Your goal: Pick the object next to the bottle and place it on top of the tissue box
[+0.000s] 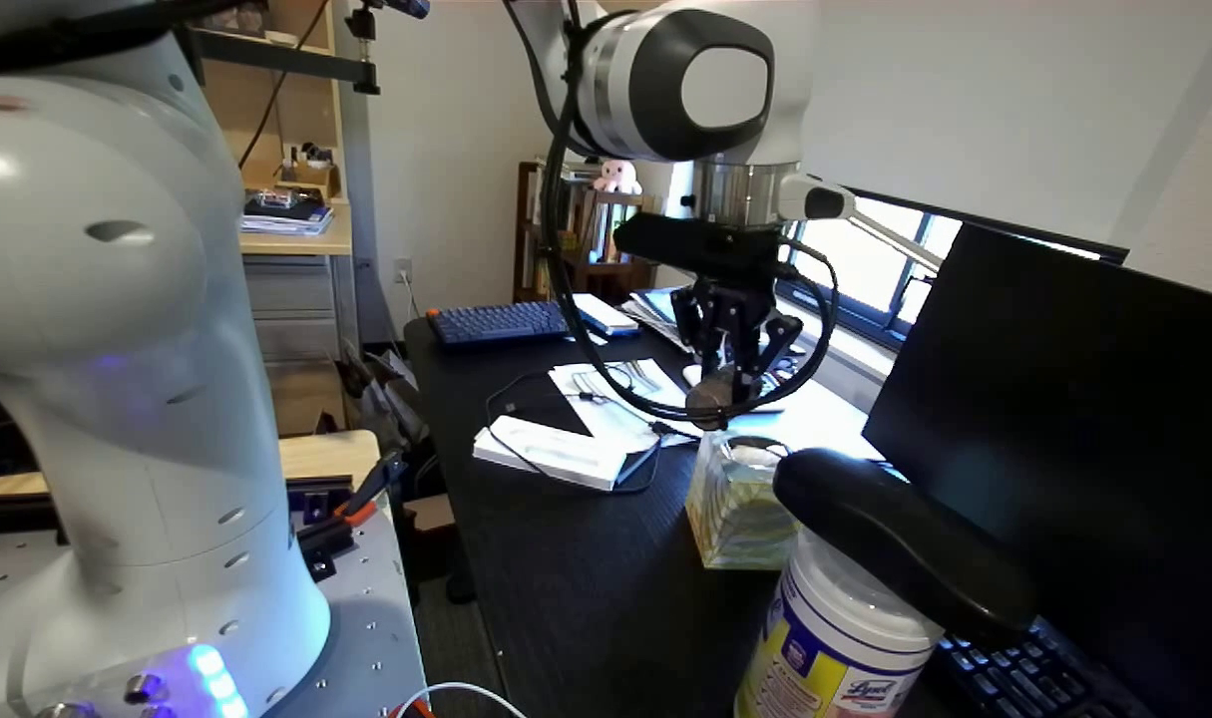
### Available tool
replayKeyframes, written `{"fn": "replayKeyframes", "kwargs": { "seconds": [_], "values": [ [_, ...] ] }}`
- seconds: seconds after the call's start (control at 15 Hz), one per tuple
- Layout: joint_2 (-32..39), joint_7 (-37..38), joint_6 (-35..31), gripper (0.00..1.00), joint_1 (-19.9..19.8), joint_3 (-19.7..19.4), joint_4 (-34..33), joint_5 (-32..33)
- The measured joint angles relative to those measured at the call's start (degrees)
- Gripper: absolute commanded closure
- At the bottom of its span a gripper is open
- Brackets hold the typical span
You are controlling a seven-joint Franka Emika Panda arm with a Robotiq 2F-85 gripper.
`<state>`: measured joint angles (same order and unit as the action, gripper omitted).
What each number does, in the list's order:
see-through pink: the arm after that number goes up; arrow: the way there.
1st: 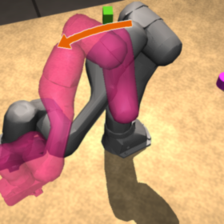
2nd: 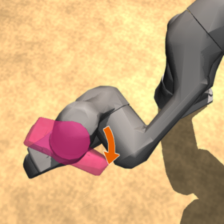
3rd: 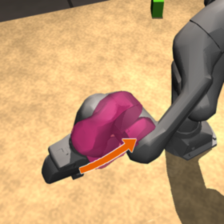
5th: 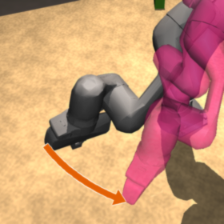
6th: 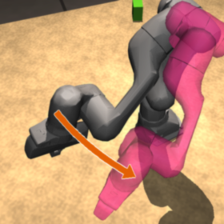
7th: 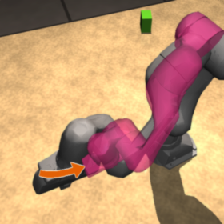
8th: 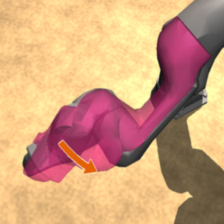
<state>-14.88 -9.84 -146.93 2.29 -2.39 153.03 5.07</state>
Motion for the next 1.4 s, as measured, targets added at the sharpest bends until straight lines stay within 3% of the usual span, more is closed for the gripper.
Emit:
{"fn": "replayKeyframes", "kwargs": {
  "seconds": [0.33, 0.53, 0.93, 1.4],
  "values": [
    [5.1, 11.6, 1.4, 0.88, -3.0, 0.1, -4.4, -0.1],
    [10.1, 14.9, 3.2, 0.88, -3.8, 0.0, -8.4, -0.1],
    [17.9, 15.3, 3.7, 0.88, -2.5, 1.3, -14.3, 0.5],
    [21.2, 13.3, 3.7, 0.88, -1.3, 1.7, -18.2, 3.4]
  ]
}}
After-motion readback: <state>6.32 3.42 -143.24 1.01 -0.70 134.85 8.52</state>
